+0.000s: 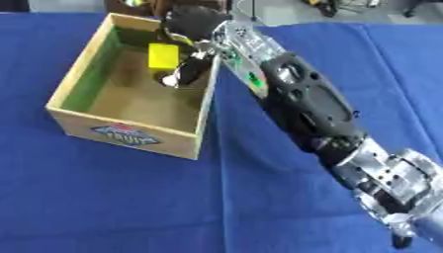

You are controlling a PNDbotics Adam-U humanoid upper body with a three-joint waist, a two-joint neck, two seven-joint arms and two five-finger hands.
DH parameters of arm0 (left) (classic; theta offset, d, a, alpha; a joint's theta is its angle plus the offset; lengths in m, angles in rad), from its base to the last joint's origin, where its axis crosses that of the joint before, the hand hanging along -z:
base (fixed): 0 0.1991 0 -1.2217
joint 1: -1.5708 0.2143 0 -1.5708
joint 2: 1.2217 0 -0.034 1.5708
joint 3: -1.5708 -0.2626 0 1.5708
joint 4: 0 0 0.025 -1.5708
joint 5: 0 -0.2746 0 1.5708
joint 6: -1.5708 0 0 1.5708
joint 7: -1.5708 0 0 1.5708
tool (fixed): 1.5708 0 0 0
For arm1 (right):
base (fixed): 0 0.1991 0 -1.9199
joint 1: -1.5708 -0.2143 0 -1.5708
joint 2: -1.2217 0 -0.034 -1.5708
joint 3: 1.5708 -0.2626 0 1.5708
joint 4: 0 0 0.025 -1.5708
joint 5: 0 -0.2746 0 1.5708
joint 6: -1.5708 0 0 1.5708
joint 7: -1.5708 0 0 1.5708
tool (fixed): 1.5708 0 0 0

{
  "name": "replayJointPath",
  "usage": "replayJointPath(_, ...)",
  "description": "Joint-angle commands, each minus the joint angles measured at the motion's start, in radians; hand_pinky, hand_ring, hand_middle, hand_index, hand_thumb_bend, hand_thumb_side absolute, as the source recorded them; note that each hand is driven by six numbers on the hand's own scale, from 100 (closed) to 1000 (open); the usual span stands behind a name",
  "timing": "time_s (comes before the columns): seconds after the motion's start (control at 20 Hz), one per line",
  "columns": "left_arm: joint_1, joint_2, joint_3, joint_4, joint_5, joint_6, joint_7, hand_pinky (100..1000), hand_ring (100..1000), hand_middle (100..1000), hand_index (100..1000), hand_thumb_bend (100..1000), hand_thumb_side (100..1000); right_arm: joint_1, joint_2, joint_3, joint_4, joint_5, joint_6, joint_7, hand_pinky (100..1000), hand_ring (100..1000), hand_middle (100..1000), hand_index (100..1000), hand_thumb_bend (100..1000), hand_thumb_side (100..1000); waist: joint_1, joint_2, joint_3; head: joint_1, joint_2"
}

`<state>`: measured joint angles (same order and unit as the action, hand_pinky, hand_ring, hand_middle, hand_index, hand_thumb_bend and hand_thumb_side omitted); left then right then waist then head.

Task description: Pick up objects on the table and place them in the box.

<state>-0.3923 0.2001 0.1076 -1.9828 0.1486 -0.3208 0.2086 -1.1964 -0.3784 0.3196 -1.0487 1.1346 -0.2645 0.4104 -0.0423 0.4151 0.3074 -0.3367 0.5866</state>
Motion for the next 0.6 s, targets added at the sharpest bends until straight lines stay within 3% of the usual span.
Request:
replayJointPath(0.05, -0.012, 0.005, -0.004, -0.017, 0.003, 0.003, -0.001, 488, 592, 657, 749, 181, 1000, -0.024, -0.009, -0.021, -0.031, -0.019, 0.001, 0.032, 738, 841, 622, 776, 217, 573, 0.006, -0.028, -0.002, -0.002, -0.012)
replayJointPath(0.25, -0.009, 0.005, -0.005, -0.017, 0.003, 0.005, -0.003, 488, 592, 656, 749, 181, 1000, -0.032, -0.015, -0.03, -0.066, -0.062, 0.012, 0.053, 746, 850, 640, 788, 307, 580, 0.006, -0.033, -0.004, -0.002, -0.011)
replayJointPath(0.4, -0.007, 0.006, -0.006, -0.017, 0.004, 0.006, -0.004, 489, 592, 657, 749, 182, 1000, -0.032, -0.021, -0.034, -0.091, -0.095, 0.019, 0.074, 751, 853, 649, 813, 457, 580, 0.008, -0.038, -0.007, -0.001, -0.01)
replayJointPath(0.6, -0.003, 0.007, -0.006, -0.017, 0.004, 0.008, -0.005, 489, 592, 657, 749, 182, 1000, -0.034, -0.029, -0.044, -0.12, -0.144, 0.031, 0.1, 749, 848, 638, 817, 549, 577, 0.01, -0.046, -0.01, -0.001, -0.01)
